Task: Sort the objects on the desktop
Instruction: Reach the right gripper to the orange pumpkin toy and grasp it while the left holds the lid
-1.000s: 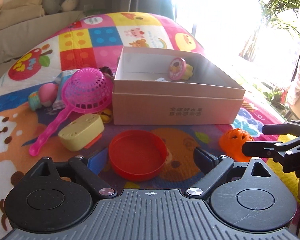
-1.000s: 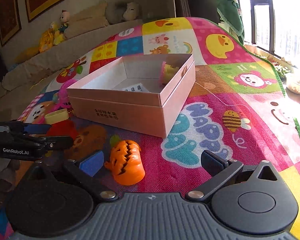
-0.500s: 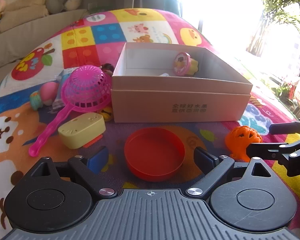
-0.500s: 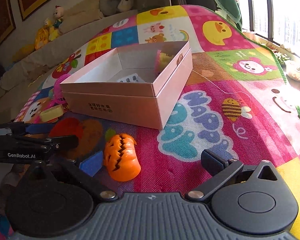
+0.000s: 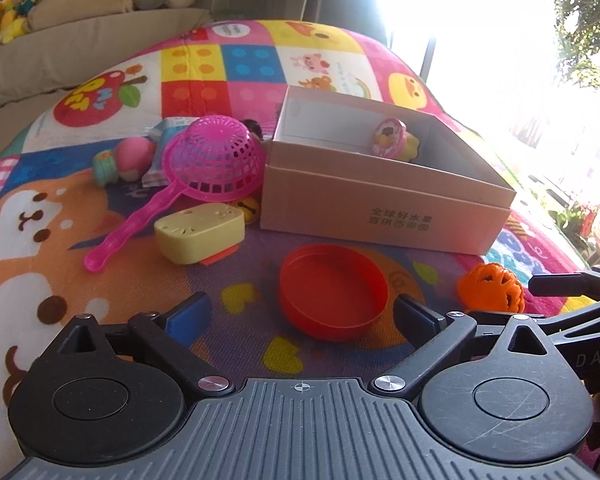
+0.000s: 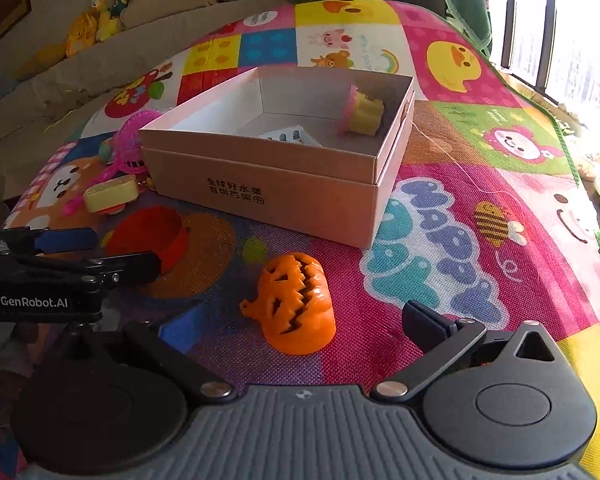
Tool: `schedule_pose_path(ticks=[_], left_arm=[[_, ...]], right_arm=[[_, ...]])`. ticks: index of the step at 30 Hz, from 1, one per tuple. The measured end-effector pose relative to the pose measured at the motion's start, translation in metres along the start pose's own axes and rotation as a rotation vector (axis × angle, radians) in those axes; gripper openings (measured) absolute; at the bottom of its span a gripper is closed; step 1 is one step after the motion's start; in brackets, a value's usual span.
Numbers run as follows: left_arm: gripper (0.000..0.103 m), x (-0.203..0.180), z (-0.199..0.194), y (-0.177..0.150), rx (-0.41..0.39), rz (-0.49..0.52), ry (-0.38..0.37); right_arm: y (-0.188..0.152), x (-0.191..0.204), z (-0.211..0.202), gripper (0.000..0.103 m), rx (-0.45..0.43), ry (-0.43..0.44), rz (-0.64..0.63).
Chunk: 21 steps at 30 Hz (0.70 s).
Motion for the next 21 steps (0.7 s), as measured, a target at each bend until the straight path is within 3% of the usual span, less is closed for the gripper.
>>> schedule_pose_path(ticks=[4, 7, 10, 12, 17, 21], left_arm=[[0.101, 0.002, -0.006, -0.004, -0.007, -0.002, -0.011], [0.103, 0.015, -0.011, -0.004, -0.013, -0.053, -0.025], [0.103, 0.038, -0.011, -0.008, 0.008, -0.105, 0.017], [0.103, 0.046, -0.015, -0.009, 0.003, -0.107, 0.029], [0.103, 0.045, -0.016, -0.011, 0.002, -0.085, 0.045], [0.103, 0.040, -0.016, -0.013, 0.002, -0.054, 0.048]], right_arm=[[-0.001, -0.005, 0.004, 0.103, -0.020, -0.071, 0.034], [-0.001, 0.002, -0.001, 0.103, -0.079, -0.101, 0.153], [-0.005, 0.011, -0.006, 0.103, -0.148, -0.046, 0.251], [-0.003, 0.017, -0.007, 0.103, -0.152, -0.007, 0.223], [0.017, 0.001, -0.009, 0.103, -0.181, -0.176, 0.044], [0.046, -0.040, -0.012, 0.103, -0.221, -0.271, 0.037]])
Point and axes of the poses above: each gripper's, at about its wrist camera, not at the fingertips, and z roughly the way its jaws point, x to its left, y to its top, the point moved 9 cm from there along z, roughly the way its jaws point, and after that the axes turned 12 degrees about y, right-handed, at the moved point
